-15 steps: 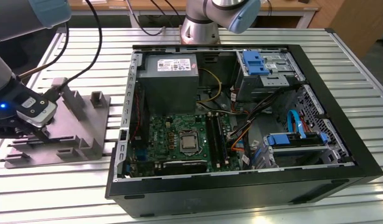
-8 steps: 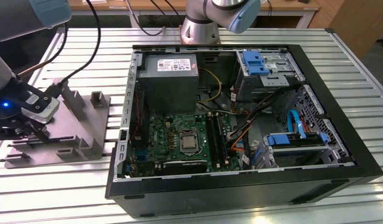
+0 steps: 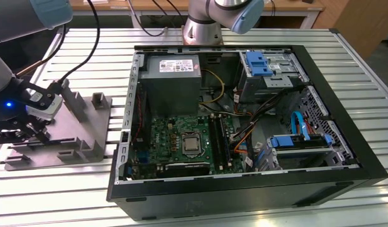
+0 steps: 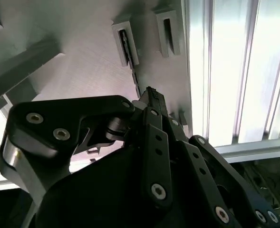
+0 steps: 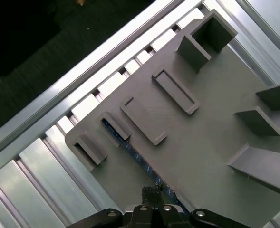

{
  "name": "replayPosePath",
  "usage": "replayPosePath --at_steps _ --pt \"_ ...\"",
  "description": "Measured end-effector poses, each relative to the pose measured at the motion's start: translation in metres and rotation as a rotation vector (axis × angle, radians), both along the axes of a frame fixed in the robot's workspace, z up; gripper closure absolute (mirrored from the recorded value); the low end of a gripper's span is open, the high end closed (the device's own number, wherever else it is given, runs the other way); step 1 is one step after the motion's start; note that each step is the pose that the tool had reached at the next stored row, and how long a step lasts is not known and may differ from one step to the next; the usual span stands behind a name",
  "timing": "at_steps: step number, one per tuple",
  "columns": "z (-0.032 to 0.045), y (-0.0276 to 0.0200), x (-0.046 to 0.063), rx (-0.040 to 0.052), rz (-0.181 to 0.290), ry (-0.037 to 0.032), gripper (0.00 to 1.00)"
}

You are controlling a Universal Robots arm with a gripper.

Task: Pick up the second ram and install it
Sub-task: 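Pick up the second ram and move it above second insertion slot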

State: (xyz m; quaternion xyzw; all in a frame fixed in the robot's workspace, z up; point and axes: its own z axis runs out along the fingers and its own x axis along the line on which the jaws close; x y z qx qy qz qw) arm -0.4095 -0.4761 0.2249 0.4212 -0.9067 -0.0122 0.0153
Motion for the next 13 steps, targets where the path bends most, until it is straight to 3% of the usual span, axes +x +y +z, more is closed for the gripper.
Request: replayPosePath --at_steps 13 --pt "0.0 0.0 0.0 0.0008 0.165 -0.0001 0.9"
